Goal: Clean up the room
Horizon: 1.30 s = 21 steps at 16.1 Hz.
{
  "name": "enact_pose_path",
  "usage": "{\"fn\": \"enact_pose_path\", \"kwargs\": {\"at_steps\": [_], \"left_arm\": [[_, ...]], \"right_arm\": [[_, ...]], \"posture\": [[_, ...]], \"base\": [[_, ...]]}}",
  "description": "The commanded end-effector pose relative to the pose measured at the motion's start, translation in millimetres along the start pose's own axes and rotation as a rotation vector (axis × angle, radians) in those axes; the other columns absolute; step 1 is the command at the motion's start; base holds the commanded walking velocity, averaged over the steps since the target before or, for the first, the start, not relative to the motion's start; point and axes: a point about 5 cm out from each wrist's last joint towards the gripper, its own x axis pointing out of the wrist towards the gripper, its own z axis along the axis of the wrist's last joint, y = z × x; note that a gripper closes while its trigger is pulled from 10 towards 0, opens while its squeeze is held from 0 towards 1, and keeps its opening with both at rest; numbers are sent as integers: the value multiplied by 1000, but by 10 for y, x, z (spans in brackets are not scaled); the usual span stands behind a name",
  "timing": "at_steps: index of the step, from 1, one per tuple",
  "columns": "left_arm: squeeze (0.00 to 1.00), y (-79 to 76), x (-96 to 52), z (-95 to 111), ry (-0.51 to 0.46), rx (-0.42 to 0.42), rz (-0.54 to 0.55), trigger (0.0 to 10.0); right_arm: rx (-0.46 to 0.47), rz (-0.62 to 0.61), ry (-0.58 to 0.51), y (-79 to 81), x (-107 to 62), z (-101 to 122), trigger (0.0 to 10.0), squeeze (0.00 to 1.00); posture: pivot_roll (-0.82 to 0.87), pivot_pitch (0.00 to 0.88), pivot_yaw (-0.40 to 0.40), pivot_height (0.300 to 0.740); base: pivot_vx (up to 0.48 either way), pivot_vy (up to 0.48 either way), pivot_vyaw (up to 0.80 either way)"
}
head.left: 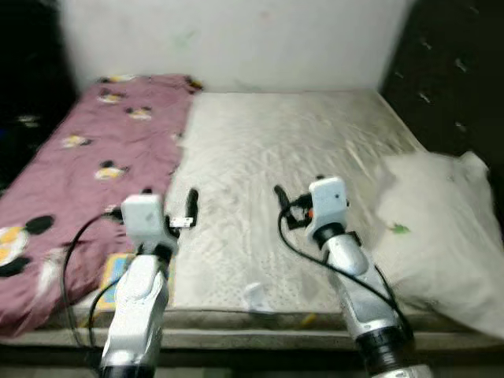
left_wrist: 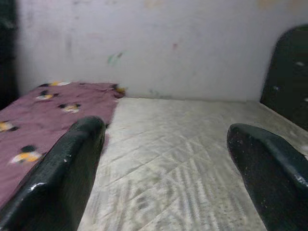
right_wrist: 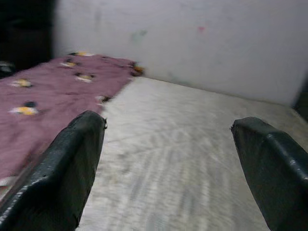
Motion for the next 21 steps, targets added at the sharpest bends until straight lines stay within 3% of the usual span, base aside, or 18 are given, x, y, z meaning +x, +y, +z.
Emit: {"fn": "enact_pose_path", "kwargs": {"at_steps": [1,4,5,8,10,12,16,21], "left_arm": [[0,23,48,23,-3,26,6,10000],[0,40,146,39,6,25,9,10000],[0,102,138,47,2,41,35,10000],[0,243,36,15,20,48,77,10000],[0,276,-49,-5,36,71,67,10000],[0,335,-114,10,13,166,125,10000],[0,403,-292,-47,35,157,158,10000],[0,367,-238,-21,34,150,169,10000]], "right_arm": [[-19,2,-46,-13,63,107,10000,0],[-42,-25,-59,-133,90,150,10000,0],[-56,-67,-68,-268,42,168,10000,0],[-62,-119,-39,-407,-92,68,10000,0],[-80,-111,-24,-391,-148,42,10000,0],[-86,-102,-23,-345,-177,56,10000,0],[-57,-88,20,-250,-211,-31,10000,0],[38,-64,16,-105,-96,-14,10000,0]], "posture": [[-82,0,15,740],[-105,0,18,740],[-114,0,20,740],[-101,0,5,740],[-102,0,2,740],[-111,0,-15,740],[-79,0,-4,740],[-57,0,0,740]], "base": [[0,0,0],[0,0,0],[0,0,0],[0,0,0],[0,0,0],[0,0,0],[0,0,-302],[0,0,-480]]}}
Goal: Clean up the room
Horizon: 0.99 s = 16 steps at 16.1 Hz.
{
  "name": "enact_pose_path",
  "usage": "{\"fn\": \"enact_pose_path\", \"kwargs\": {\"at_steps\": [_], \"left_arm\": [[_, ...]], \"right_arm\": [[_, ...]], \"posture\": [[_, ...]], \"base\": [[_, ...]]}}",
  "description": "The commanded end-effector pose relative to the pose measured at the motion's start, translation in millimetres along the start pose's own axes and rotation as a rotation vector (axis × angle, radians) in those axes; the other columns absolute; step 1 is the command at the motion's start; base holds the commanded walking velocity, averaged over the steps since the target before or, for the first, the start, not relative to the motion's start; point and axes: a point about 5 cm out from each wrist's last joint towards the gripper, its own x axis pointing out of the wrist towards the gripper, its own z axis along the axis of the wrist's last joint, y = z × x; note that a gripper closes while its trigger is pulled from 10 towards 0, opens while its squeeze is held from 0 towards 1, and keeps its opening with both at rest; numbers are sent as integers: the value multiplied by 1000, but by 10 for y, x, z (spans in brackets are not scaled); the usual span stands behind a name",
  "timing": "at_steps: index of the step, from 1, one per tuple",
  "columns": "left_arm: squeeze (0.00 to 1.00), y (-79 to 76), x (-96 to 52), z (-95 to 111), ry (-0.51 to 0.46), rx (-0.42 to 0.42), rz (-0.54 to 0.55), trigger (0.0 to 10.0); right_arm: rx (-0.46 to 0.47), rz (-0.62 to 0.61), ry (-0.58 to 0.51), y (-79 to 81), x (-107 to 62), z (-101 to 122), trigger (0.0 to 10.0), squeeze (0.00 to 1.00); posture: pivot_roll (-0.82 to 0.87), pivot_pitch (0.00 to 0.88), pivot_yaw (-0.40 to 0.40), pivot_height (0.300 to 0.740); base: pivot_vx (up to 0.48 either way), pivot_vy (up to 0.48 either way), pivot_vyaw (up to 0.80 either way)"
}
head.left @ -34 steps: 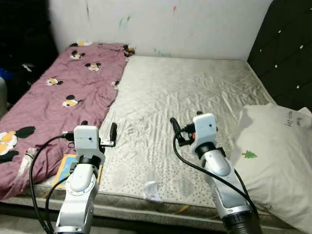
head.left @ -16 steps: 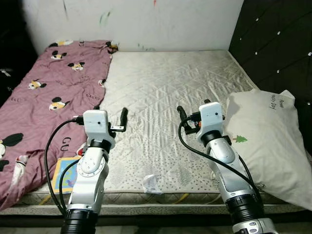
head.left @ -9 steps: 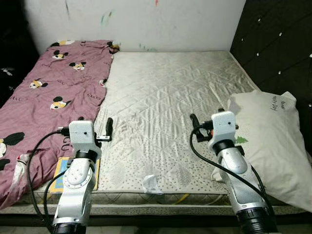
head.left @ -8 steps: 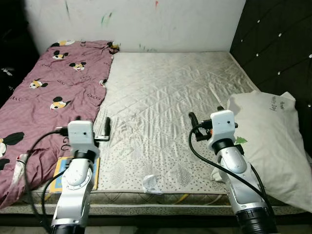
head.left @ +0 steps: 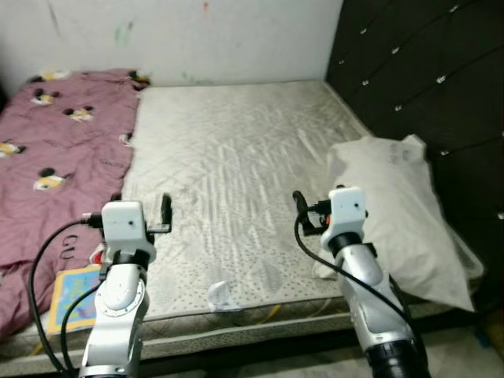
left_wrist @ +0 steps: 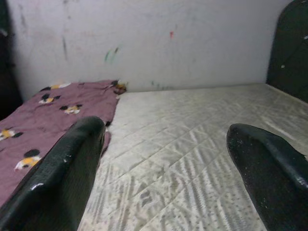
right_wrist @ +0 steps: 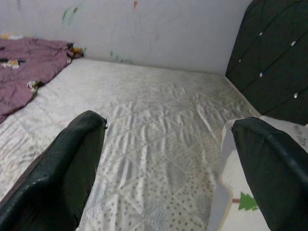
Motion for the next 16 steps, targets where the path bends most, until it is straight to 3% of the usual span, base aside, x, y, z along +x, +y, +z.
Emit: {"fn": "enact_pose_path", "kwargs": {"at_steps": [1,3,12,16], "left_arm": [[0,7,-44,-14,23,-15,-15,10000],[0,9,-70,-17,34,-22,-25,10000],[0,-95,-45,8,51,-30,-78,10000],[0,-106,-63,11,43,-21,-61,10000]], "right_arm": [[5,17,-9,47,43,65,10000,0],[10,17,5,51,39,51,10000,0],[10,2,18,-16,21,62,10000,0],[7,15,21,-19,27,74,10000,0]], "posture": [[-42,0,-9,740],[-35,0,-14,740],[-52,0,-20,740],[-53,0,-35,740]], "base": [[0,0,0],[0,154,0],[0,462,0],[0,0,0]]}}
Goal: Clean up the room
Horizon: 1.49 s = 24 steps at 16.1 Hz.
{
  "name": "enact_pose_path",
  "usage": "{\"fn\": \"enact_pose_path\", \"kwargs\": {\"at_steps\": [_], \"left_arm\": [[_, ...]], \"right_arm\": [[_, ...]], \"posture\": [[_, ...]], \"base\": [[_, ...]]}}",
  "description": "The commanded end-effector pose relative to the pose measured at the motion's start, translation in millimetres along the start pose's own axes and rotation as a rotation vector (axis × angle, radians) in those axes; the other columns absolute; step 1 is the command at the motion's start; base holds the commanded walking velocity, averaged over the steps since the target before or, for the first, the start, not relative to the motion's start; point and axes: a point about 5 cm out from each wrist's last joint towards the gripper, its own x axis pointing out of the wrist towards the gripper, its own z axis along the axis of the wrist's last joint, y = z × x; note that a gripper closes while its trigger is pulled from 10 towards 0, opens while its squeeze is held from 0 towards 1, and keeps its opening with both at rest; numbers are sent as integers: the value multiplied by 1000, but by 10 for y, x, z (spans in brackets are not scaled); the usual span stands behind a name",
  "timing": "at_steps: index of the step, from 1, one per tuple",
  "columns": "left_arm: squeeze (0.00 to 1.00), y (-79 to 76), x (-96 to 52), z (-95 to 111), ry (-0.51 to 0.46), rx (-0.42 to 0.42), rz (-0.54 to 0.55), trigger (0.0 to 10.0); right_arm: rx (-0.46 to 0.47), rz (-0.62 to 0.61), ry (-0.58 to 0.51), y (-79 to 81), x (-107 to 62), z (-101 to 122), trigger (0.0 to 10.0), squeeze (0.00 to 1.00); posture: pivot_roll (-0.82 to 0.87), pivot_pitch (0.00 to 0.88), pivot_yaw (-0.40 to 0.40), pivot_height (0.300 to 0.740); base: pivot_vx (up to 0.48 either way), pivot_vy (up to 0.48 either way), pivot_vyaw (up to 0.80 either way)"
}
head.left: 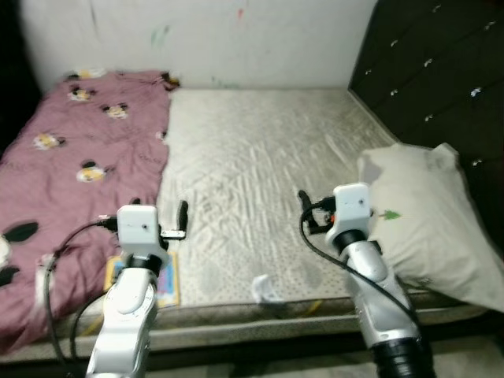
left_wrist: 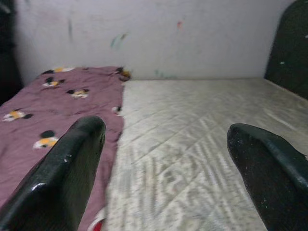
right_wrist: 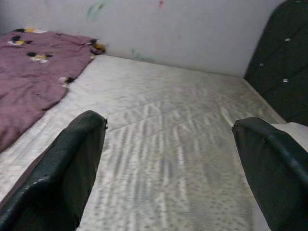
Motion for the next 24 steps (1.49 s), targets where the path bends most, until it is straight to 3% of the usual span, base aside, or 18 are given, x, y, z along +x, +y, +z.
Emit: {"fn": "enact_pose_path", "kwargs": {"at_steps": [1,8,12,24], "left_arm": [[0,14,-2,35,-15,6,10,10000],[0,12,50,57,-19,4,-7,10000],[0,0,61,58,-20,-3,-11,10000],[0,-25,43,34,-12,-5,-17,10000]], "right_arm": [[-2,20,-18,20,20,64,10000,0],[26,9,-18,15,23,68,10000,0],[32,3,-13,-4,34,63,10000,0],[29,25,-22,23,7,68,10000,0]], "posture": [[-53,0,-35,740],[-57,0,-18,740],[-57,0,-22,740],[-57,0,-26,740]], "base": [[0,0,0],[0,0,0],[0,0,-680],[0,0,0]]}}
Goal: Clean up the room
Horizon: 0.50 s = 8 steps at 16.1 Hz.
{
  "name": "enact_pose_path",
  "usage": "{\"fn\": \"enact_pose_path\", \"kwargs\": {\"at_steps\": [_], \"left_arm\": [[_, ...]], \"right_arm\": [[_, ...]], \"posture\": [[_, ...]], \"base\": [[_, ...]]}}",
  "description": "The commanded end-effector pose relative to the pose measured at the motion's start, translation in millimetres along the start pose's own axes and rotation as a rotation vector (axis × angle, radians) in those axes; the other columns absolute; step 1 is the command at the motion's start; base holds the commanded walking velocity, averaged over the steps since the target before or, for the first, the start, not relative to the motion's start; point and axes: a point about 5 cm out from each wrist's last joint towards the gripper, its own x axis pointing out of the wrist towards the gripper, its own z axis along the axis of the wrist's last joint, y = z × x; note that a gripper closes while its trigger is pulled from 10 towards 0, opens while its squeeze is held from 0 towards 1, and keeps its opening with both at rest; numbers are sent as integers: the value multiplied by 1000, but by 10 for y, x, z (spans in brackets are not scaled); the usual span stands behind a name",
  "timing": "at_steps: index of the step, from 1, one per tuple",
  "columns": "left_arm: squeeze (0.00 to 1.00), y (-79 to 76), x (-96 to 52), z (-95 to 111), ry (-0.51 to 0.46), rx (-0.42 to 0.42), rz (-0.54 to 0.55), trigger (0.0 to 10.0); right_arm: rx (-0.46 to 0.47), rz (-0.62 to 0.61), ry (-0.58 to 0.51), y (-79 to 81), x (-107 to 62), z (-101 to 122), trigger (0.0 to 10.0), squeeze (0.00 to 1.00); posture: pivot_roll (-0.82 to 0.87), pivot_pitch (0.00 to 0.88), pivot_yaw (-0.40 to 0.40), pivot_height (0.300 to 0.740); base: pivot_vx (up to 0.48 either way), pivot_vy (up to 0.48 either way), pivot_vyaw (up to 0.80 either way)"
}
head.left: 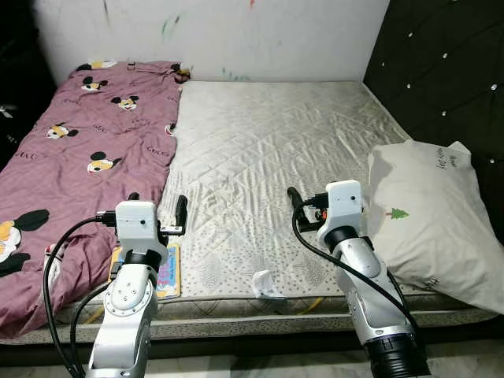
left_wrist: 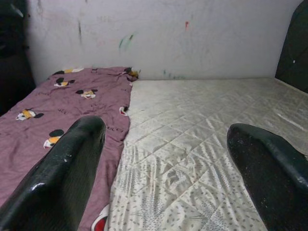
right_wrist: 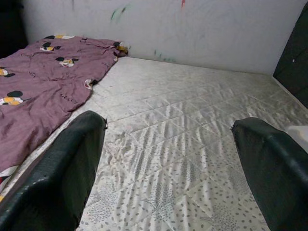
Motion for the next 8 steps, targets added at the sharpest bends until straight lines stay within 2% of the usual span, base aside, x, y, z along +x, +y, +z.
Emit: {"fn": "enact_pose_path", "kwargs": {"at_steps": [1,5,8], "left_arm": [[0,21,-14,-45,18,20,7,10000],[0,44,-13,-66,28,12,19,10000],[0,39,-5,-63,26,9,17,10000]], "right_arm": [[0,4,-12,-18,-19,29,10000,0],[12,25,-9,-4,-30,25,10000,0],[12,31,-12,1,-29,27,10000,0]], "posture": [[-58,0,-24,740],[-59,0,-24,740],[-59,0,-24,705]], "base": [[0,0,0],[0,0,0],[0,0,0]]}}
